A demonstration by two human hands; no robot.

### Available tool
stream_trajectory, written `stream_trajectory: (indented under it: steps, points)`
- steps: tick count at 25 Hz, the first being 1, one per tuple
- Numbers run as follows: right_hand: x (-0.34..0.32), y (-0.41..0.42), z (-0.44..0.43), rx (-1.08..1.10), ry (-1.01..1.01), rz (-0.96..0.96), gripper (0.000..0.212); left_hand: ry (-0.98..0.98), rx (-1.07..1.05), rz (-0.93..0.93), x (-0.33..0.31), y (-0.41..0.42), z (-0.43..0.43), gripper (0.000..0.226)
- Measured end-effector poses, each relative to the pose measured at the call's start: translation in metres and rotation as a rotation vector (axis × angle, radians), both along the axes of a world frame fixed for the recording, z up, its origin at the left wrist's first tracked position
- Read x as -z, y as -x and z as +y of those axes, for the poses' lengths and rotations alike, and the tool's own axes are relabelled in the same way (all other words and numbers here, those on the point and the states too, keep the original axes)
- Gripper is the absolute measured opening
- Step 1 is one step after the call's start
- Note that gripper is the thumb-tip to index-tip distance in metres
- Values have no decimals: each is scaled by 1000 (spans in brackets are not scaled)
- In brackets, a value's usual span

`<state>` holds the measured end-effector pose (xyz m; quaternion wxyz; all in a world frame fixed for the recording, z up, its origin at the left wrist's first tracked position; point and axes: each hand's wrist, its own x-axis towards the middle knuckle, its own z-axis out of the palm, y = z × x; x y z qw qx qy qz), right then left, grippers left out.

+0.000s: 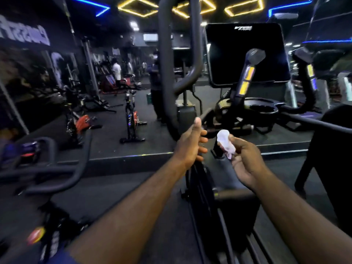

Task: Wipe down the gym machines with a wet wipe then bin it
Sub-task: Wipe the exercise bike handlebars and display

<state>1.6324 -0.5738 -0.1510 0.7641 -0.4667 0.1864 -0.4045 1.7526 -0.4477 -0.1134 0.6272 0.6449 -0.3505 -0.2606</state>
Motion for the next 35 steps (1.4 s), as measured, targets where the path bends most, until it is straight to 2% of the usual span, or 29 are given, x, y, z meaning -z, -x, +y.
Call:
stream_trajectory:
  steps: [4,8,11,17,19,22,25,27,29,32,35]
  points:
    - [35,-23,152,-195,93,186,48,-105,-126,-16,34,-4,162,89]
    - [50,-62,313,-443,143,290,24,-126,-401,102,61,-32,331,90]
    - [56,-87,424,-666,195,320,18,-91,-640,151,71,-36,451,87]
    - [96,-124,600,-1039,333,365,13,-133,-1069,213,94,3,657,78]
    - [118,-132,644,-1128,448,387,12,-167,-1215,258,109,28,711,78]
    - [162,-134,692,-1240,508,403,14,-227,-1379,331,132,64,764,80]
    - [218,-126,723,-1242,630,463,18,-267,-1457,431,161,89,796,80]
    - [247,-121,733,-1201,788,486,14,-292,-1470,488,182,96,811,79]
    - [271,-124,739,-1071,996,514,9,-334,-1471,516,204,89,822,77]
    - [300,-134,748,-831,1113,444,27,-414,-1445,466,243,61,836,69]
    - [321,-137,771,-765,1105,377,41,-584,-1266,320,291,17,855,48]
